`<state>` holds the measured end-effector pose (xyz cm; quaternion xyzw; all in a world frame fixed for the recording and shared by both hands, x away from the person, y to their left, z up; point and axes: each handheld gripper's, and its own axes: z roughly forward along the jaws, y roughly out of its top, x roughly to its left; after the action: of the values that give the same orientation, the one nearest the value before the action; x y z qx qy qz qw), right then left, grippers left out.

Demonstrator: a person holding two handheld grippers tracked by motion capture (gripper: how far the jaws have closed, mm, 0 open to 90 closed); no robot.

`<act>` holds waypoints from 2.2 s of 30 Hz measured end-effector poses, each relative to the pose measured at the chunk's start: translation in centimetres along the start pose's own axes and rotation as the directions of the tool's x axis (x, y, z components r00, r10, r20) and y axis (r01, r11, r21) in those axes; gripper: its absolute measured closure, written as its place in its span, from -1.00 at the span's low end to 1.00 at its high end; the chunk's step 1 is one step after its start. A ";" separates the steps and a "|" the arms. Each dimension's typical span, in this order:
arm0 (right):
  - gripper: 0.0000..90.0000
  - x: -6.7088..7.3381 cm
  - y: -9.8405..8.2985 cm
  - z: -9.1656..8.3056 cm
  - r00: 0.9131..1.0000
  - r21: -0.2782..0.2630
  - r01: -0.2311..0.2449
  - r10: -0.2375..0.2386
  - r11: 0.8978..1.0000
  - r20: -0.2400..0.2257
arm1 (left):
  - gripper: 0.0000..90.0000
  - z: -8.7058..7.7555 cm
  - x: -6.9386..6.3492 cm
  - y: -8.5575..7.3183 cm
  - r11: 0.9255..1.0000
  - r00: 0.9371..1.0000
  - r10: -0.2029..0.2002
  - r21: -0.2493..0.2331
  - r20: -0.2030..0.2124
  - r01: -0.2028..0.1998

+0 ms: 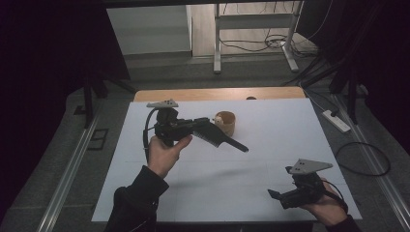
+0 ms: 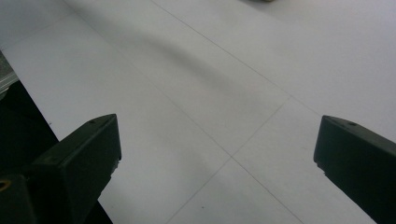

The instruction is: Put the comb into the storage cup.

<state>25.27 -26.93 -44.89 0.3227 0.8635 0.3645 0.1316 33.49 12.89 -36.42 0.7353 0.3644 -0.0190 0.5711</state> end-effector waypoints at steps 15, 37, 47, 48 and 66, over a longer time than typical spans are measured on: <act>-1.00 -0.7 -0.7 -0.7 1.000 -0.008 -0.024 0.024 1.000 0.007 | 0.87 -0.2 0.7 2.2 1.000 0.999 0.008 0.008 -0.045 -0.008; -1.00 -1.2 -1.9 -1.5 0.998 0.005 -0.031 0.031 0.999 0.048 | 0.87 -0.7 1.8 4.3 1.000 0.994 0.001 -0.001 -0.107 -0.001; -1.00 -1.5 -2.5 -2.0 0.996 -0.002 -0.056 0.056 0.998 0.064 | 0.87 -0.5 2.5 5.1 1.000 0.990 0.000 -0.001 -0.138 0.000; -1.00 -1.5 -2.5 -2.1 0.996 -0.003 -0.056 0.056 0.998 0.068 | 0.87 -0.5 2.6 5.2 1.000 0.990 0.000 0.000 -0.141 0.000; -1.00 -1.9 -3.9 -3.2 0.981 0.030 -0.121 0.115 0.992 0.159 | 0.87 0.2 3.4 6.8 1.000 0.984 0.012 0.006 -0.178 -0.011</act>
<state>23.42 -32.02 -45.43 0.4037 0.8369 0.3278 0.1708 39.87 13.97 -32.37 0.7377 0.4098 0.0492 0.5343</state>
